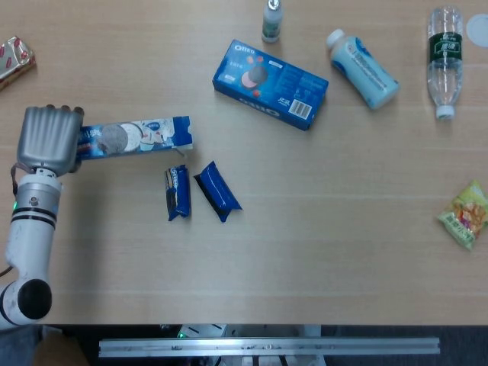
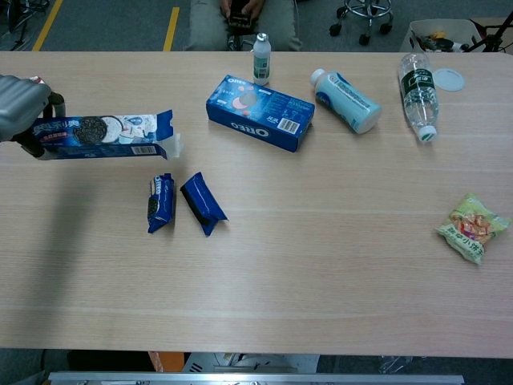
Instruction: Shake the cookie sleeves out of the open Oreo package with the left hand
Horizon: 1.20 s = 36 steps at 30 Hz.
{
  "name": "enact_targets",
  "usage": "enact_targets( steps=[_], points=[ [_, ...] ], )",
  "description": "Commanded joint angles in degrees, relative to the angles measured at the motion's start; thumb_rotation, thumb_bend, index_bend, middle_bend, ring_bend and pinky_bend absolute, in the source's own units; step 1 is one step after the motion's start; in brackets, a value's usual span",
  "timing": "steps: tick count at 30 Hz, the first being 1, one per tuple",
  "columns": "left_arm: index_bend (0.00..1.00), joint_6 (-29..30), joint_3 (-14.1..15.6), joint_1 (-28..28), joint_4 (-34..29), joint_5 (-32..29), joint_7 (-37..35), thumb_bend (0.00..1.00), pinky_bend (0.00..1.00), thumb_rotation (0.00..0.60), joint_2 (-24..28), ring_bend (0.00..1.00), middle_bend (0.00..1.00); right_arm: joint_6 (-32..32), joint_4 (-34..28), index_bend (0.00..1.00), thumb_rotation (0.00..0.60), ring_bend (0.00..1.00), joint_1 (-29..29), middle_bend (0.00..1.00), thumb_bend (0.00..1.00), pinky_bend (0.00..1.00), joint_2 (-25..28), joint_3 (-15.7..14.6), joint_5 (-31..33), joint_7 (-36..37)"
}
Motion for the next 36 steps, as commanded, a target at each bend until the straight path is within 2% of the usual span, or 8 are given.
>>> enact_targets(
  steps=[1, 10, 13, 18, 21, 24, 31, 36],
  points=[
    [0.46, -1.02, 0.06, 0.1, 2.03, -1.37, -0.48, 0.17, 0.55, 0.6, -1.72, 0.47, 0.51, 0.04, -0.01, 0.69, 0.6, 0.6, -0.1, 0.57, 0.3, 0.62, 0.0, -0.04, 0.08, 0.03],
    [0.42, -2.65, -1.27, -0.71, 6.02, -4.49, -1.18, 0.17, 0.55, 0.6, -5.68, 0.46, 0.48, 0.41, 0.15, 0.69, 0.6, 0.6, -0.51, 0.57, 0.3, 0.62, 0.19, 0.03, 0.41, 0.31],
    [0.32, -3.73, -1.63, -0.83, 6.4, -5.26, -2.05, 0.17, 0.55, 0.6, -6.24, 0.4, 0.41, 0.32, 0.23, 0.69, 0.6, 0.6, -0.54, 0.57, 0.3, 0.62, 0.15, 0.0, 0.47, 0.36],
    [0.1, -5.0, -1.86, -0.55, 5.42, -4.9, -4.46, 0.17, 0.52, 0.6, -5.38, 0.27, 0.26, 0.22, 0.4, 0.69, 0.6, 0.6, -0.54, 0.57, 0.3, 0.62, 0.09, 0.01, 0.51, 0.47],
    [0.04, -3.86, -1.51, 0.09, 4.41, -2.13, -6.06, 0.17, 0.46, 0.6, -4.58, 0.2, 0.19, 0.12, 0.46, 0.69, 0.6, 0.6, -0.44, 0.57, 0.3, 0.62, 0.04, 0.08, 0.49, 0.46],
    [0.02, -2.35, -1.15, 0.96, 3.25, 1.46, -8.04, 0.17, 0.44, 0.6, -3.32, 0.19, 0.16, -0.32, 0.43, 0.69, 0.6, 0.6, -0.21, 0.57, 0.3, 0.62, -0.06, 0.09, 0.51, 0.27],
    [0.04, 2.66, 0.49, 4.31, -0.46, 11.36, -13.26, 0.17, 0.44, 0.6, 0.91, 0.19, 0.17, -0.39, -0.17, 0.69, 0.6, 0.6, 0.02, 0.57, 0.3, 0.62, -0.1, 0.01, 0.05, -0.45],
    [0.06, 6.95, 4.35, 7.83, -1.4, 21.45, -16.55, 0.17, 0.44, 0.6, 3.23, 0.19, 0.19, -0.42, -0.47, 0.69, 0.6, 0.6, -0.15, 0.57, 0.3, 0.62, -0.15, -0.48, -0.36, -1.02]
  ],
)
